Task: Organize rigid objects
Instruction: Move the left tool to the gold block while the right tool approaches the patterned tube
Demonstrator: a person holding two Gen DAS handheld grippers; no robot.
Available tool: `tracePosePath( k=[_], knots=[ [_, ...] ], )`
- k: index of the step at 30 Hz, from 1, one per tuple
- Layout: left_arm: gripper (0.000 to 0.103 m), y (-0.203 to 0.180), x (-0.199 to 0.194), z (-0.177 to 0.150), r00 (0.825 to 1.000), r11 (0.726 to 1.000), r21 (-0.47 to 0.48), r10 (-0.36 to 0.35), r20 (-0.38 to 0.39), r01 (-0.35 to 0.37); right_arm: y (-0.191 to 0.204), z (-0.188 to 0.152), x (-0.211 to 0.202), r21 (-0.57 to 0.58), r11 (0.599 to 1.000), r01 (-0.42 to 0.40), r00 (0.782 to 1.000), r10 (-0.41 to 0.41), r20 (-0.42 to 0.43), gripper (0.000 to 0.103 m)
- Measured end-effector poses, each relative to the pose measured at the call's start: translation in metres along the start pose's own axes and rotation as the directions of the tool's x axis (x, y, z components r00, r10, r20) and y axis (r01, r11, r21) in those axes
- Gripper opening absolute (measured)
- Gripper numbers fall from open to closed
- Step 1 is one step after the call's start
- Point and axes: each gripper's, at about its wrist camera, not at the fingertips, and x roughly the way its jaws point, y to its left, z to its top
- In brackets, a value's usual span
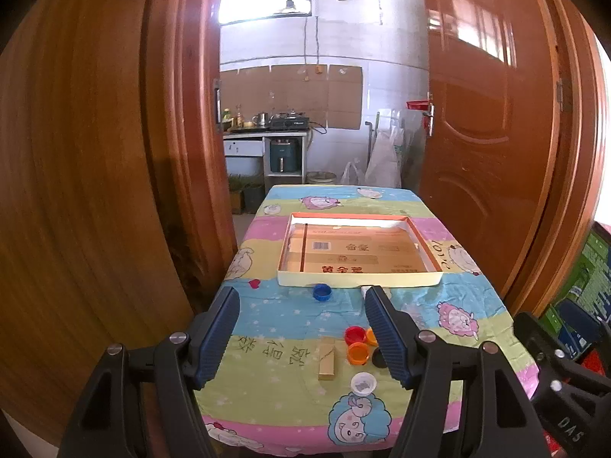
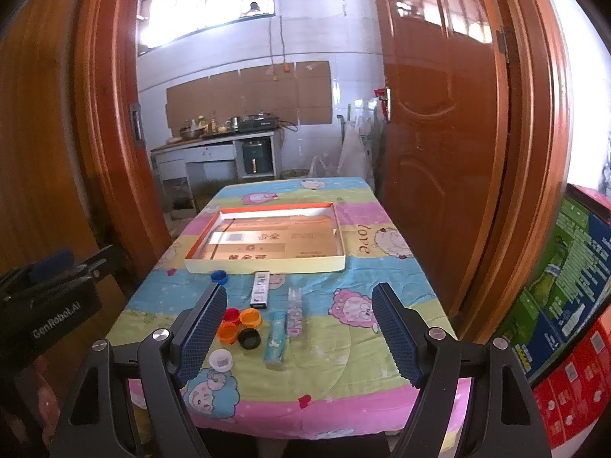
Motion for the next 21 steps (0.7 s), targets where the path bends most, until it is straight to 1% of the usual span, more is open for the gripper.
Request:
tracePosePath(
  k=[3, 7, 10, 15, 21],
  knots=[
    [0.069, 0.006, 0.005, -0.002, 1.0, 1.0, -0.018, -0.009, -0.015, 0.009, -0.002, -0.001, 0.002, 0.008, 1.0, 0.007, 1.0, -0.007, -0.003, 0.08],
    [0.069, 0.007, 0.013, -0.007, 0.999, 1.0, -0.007, 0.002, -0.036, -0.003, -0.004, -0.003, 0.009, 0.01, 1.0, 0.011, 1.0, -0.011, -0.019, 0.08],
    [0.069, 0.006, 0.021, -0.012, 0.998, 1.0, -0.001, -0.003, -0.055, 0.003, -0.008, -0.006, 0.017, 0.01, 1.0, 0.015, 0.999, -0.015, -0.042, 0.08],
    [0.069, 0.002, 0.044, -0.021, 0.995, 1.0, 0.018, -0.017, -0.101, 0.019, -0.016, -0.01, 0.038, 0.023, 0.999, 0.023, 0.995, -0.021, -0.094, 0.08],
    [0.069, -0.002, 0.08, -0.033, 0.985, 0.999, 0.031, -0.022, -0.172, 0.028, -0.021, -0.017, 0.067, 0.044, 0.999, 0.013, 0.988, -0.006, -0.154, 0.08]
  ],
)
